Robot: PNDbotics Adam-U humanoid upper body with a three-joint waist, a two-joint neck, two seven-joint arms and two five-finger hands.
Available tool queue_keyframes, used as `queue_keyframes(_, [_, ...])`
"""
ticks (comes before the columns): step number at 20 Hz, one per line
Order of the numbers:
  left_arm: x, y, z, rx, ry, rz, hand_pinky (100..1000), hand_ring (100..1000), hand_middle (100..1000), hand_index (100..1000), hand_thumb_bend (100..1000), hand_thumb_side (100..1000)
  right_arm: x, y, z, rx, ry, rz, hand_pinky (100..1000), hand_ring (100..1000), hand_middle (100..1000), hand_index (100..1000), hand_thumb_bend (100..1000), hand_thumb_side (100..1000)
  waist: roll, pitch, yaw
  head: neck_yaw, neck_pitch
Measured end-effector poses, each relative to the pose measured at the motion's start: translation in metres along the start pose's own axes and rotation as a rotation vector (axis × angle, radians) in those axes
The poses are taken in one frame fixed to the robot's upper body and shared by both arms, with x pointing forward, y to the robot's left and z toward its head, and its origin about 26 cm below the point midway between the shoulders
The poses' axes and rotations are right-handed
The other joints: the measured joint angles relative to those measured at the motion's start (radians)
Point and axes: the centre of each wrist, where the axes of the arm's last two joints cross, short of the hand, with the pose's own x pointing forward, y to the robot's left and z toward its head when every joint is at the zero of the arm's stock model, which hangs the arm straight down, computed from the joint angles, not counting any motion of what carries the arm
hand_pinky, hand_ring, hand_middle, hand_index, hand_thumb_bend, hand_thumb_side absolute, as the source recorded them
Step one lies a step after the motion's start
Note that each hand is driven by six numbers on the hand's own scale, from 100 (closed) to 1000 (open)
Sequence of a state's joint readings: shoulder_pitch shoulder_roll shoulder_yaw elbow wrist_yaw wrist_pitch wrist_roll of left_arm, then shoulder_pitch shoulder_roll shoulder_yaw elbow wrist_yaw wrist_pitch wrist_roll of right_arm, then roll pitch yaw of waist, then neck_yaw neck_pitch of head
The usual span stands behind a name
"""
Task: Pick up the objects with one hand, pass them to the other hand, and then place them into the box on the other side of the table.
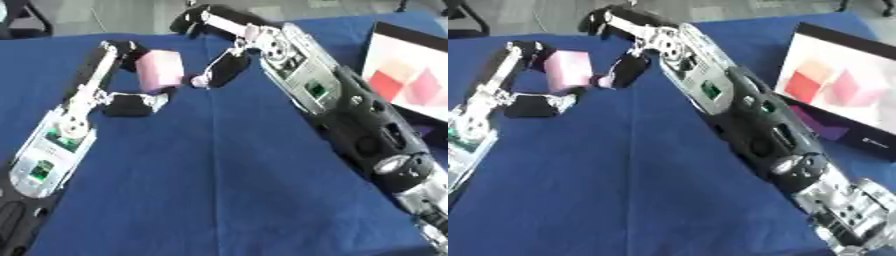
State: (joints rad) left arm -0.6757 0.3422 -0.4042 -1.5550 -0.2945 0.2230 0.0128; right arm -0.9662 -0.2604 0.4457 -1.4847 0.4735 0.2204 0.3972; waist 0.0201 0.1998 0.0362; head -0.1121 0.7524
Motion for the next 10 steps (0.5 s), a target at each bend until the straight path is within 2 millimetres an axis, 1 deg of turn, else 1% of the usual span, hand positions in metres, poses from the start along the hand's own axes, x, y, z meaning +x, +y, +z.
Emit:
queue_keyframes(5, [0.001,-0.001,0.000,0.001,0.006,-0.013,694,558,423,506,100,100,0.016,-0.008,0.006,-0.005,-0.044,-0.013,903,829,800,864,480,100,0.000,0.000,-0.003,0.005,0.000])
queue_keyframes(10, [0.002,-0.002,0.000,-0.002,0.008,-0.013,693,558,422,505,100,100,0.023,-0.013,0.011,-0.013,-0.055,-0.020,903,831,799,863,478,100,0.000,0.000,-0.004,0.008,-0.001])
